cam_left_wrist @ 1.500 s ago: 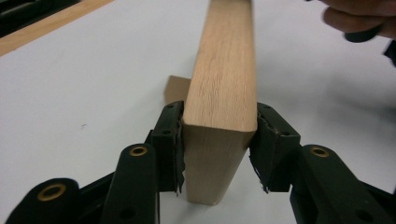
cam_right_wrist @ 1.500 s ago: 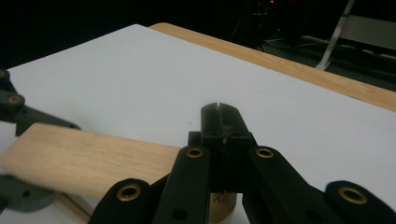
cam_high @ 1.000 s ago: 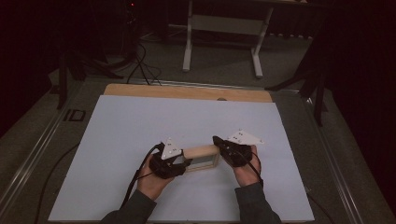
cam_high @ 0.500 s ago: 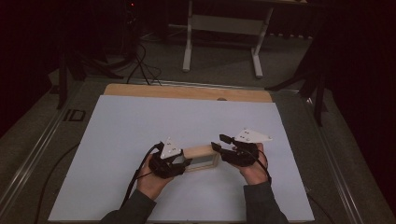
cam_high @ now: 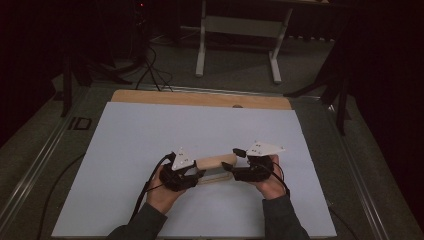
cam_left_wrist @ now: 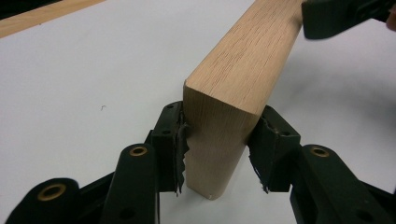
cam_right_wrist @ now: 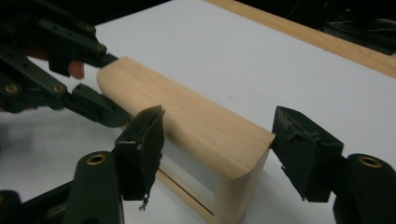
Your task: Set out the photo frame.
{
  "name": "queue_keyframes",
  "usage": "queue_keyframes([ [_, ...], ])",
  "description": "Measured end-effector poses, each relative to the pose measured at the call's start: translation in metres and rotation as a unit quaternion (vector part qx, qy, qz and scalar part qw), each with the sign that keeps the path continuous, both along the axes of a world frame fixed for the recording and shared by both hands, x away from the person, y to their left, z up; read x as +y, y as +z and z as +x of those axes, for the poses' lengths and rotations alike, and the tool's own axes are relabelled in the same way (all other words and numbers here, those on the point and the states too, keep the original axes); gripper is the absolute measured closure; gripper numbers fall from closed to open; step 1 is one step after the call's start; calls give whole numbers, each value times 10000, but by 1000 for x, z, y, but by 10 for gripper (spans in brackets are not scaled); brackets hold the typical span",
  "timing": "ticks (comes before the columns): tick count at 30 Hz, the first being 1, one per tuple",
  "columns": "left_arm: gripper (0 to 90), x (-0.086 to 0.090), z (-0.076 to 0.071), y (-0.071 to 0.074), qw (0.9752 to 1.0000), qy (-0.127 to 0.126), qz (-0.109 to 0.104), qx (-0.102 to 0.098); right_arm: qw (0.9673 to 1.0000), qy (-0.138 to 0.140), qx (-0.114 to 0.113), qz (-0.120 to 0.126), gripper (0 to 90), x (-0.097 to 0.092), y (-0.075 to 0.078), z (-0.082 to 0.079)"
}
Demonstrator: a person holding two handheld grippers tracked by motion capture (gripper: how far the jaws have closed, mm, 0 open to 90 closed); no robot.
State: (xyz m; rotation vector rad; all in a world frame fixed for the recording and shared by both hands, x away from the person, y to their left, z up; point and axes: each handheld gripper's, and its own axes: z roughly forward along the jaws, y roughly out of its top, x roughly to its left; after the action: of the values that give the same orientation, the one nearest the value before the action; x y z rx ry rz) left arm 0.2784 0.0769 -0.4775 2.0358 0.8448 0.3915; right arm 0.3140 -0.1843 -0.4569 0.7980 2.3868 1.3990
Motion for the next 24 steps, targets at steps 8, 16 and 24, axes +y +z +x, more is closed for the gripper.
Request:
queue_keyframes([
  [8,582,0,0,0,10000,-34,27,-45,9998,191,94,-43,272,4,-9,5],
  [16,583,1,1,0,10000,-47,11,-44,9995,280,61,-156,232,9,-16,6],
  [24,583,2,2,0,10000,-88,3,-42,9991,268,94,-300,258,14,-23,8],
])
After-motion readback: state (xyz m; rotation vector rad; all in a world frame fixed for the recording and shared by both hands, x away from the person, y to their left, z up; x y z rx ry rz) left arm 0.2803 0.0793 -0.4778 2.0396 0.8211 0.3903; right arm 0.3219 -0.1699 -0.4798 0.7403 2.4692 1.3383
